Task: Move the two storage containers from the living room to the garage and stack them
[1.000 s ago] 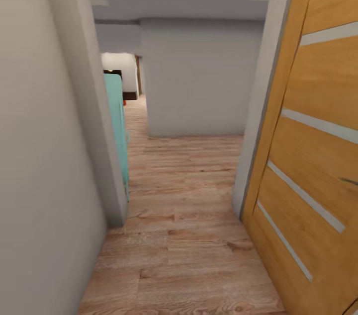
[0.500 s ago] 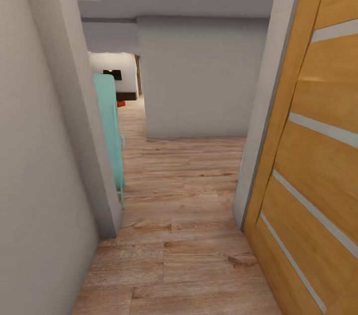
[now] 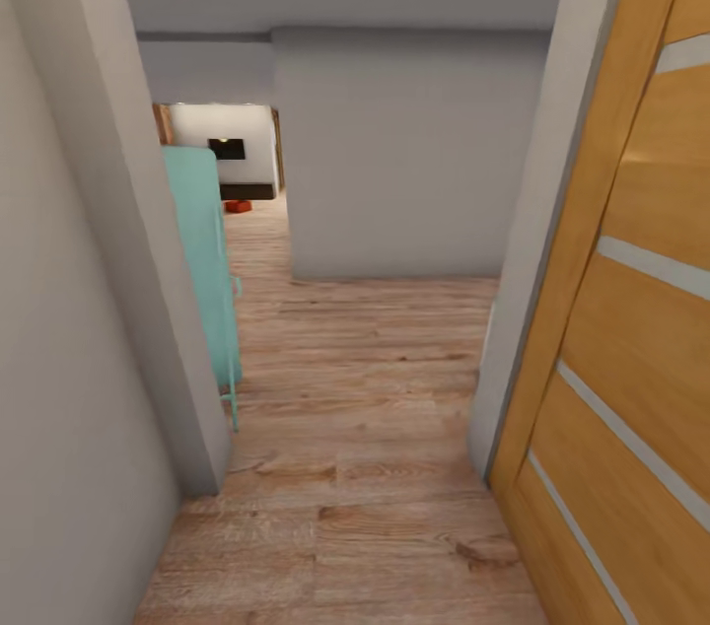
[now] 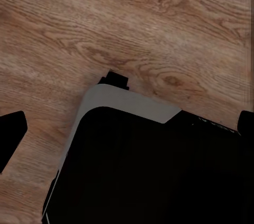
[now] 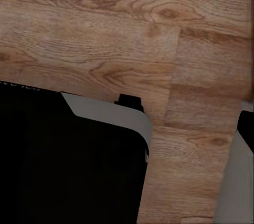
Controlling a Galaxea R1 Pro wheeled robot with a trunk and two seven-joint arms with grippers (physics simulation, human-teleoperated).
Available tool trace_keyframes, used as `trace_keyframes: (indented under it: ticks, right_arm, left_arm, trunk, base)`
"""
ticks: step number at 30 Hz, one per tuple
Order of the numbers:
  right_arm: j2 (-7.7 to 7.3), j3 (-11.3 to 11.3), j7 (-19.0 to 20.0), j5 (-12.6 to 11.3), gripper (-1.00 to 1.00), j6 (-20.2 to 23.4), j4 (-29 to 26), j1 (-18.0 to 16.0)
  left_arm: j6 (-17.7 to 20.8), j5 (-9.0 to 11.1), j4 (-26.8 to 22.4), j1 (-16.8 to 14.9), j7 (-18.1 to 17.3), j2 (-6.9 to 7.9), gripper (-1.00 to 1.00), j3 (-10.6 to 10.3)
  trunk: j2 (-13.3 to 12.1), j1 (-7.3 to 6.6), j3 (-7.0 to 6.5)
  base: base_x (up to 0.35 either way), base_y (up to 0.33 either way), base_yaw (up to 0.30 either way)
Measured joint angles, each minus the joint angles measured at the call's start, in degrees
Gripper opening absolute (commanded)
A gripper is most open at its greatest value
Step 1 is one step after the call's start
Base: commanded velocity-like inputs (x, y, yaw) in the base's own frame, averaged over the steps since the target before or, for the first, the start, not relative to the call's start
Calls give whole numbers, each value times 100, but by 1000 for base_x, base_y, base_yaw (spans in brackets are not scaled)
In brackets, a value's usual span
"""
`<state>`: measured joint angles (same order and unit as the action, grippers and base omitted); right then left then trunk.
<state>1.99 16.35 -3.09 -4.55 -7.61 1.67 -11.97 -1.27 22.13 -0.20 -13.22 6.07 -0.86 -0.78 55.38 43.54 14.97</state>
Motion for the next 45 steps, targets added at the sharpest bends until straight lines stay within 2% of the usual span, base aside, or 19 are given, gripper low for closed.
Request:
trace_keyframes:
  ticks: [10,28,45]
  right_arm:
    - [-2,1,2,-4,100,-17,0,0]
    - [-9,4,5,-7,100,-14,0,1]
    - [2,-11,5,-7,100,-32,0,1]
  left_arm:
    - [0,0,1,-1,0,-1,100,0]
    - [0,-1,1,-1,0,-8,100,0]
    - [12,-5,2,-1,1,-6,100,0]
  trunk:
    - [0,0,0]
    - [0,0,0]
    - [0,0,0]
  base:
    - [322,-95,179]
    - [322,-90,5]
    - [324,-6,0]
